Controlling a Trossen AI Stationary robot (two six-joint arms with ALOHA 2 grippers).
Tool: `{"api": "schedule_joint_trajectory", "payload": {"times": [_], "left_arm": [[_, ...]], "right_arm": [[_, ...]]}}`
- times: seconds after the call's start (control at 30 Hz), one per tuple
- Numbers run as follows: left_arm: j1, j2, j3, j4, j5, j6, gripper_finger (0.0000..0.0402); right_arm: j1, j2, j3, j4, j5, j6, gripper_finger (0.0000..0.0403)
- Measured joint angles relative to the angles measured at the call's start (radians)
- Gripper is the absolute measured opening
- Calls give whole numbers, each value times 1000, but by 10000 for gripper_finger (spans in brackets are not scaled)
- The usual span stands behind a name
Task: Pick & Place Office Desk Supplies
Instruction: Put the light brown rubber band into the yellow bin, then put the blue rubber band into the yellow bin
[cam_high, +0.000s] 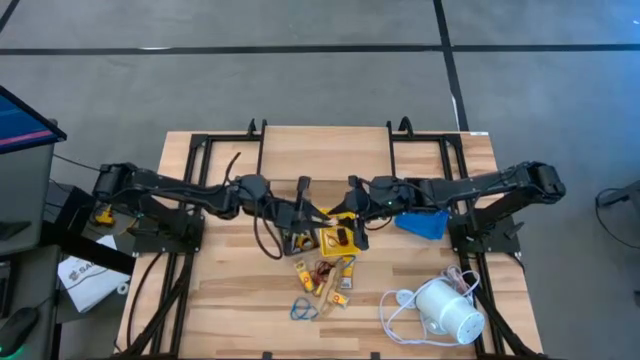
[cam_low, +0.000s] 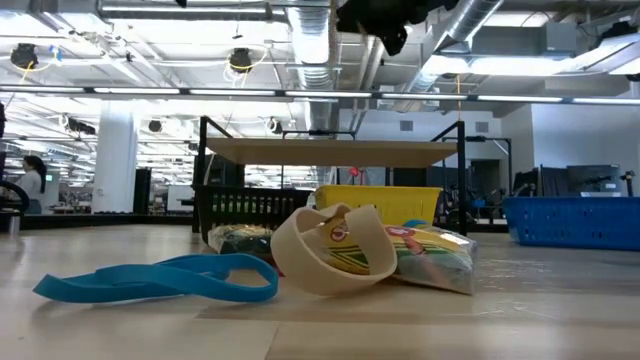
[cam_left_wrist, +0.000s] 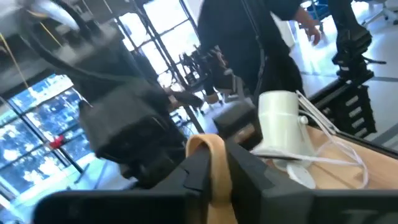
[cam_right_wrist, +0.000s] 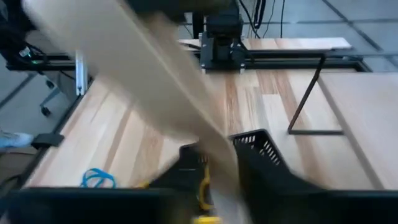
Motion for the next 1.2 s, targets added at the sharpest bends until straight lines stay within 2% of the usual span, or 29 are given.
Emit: {"api": "schedule_joint_trajectory", "payload": {"times": [0.03, 0.07, 0.23, 0.37, 0.47, 0.57, 0.7, 0.87, 1.03, 1.2], "left_arm": [[0, -1, 1, 3, 0, 4, 55], [-1, -3, 2, -4, 2, 5, 69], [-11, -39, 1, -147, 17, -1, 142], [-24, -121, 1, -415, -123, -6, 181], [-33, -186, 0, -619, -253, -61, 195], [-34, -251, 0, -765, -300, -150, 199], [-34, -307, 0, -852, -301, -262, 195], [-45, -309, -1, -886, -300, -304, 191], [-72, -241, 1, -899, -267, -388, 193], [-160, -103, -28, -892, -181, -566, 188]], "right_arm": [[3, 0, 0, 3, 12, -17, 36], [7, 0, 0, 5, 39, -19, 23], [8, 0, 1, -55, 157, -18, 3], [16, 0, 1, -95, 194, -14, 2], [24, 0, 1, -138, 193, 0, 2], [11, 24, 1, -187, 189, 28, 7], [-17, 83, 0, -187, 108, 47, 51], [-18, 153, 0, -177, 69, 45, 146], [-20, 139, 0, -212, 69, 69, 243], [-8, 29, 16, -296, 69, 115, 287]]}}
